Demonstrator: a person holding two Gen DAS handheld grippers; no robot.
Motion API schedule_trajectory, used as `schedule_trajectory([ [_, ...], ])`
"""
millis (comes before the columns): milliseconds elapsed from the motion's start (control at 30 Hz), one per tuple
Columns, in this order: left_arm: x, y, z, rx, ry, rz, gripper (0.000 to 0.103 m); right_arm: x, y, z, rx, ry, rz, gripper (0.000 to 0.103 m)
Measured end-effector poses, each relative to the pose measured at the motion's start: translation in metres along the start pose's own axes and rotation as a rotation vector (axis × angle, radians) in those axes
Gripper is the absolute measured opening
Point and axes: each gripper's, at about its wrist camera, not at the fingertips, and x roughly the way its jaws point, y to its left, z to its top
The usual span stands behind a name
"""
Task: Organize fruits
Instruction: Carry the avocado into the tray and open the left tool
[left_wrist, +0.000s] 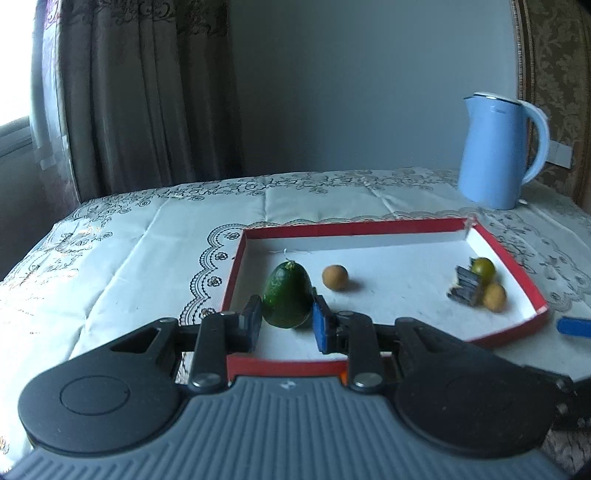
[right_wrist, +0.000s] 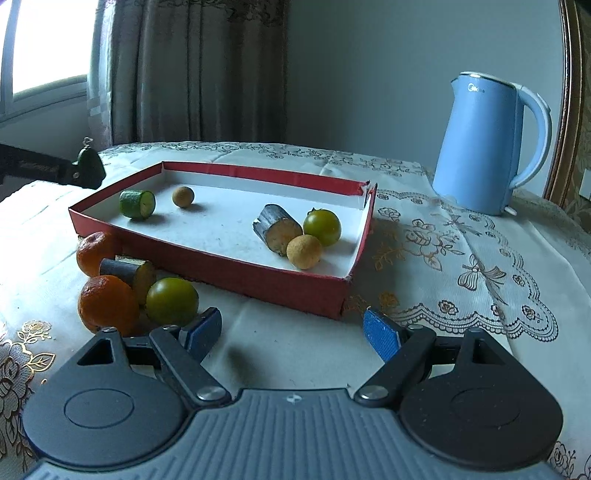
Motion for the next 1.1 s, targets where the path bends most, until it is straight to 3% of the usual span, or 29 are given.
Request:
schedule_trajectory([
  [167,0.031,0.006,0.014,-0.012,0.016,0.051,0.026,0.002,-0.001,0.0,0.006,0.013,0.003,0.084],
  [500,0.09,0.016,0.021,-0.054,0.1,0.035,0.026,0.005,-0.003,0.0,0.017,0.032,0.011,0.084],
  [900,0.109,0.021,0.027,-0.08,0.129,0.025,0.026,0.006,-0.002,0.0,0.016,0.043,0.015,0.084],
  [1100,0.105,0.022,0.024,-0.077,0.11,0.036,0.034,0.006,-0.002,-0.001,0.017,0.045,0.018,0.084],
])
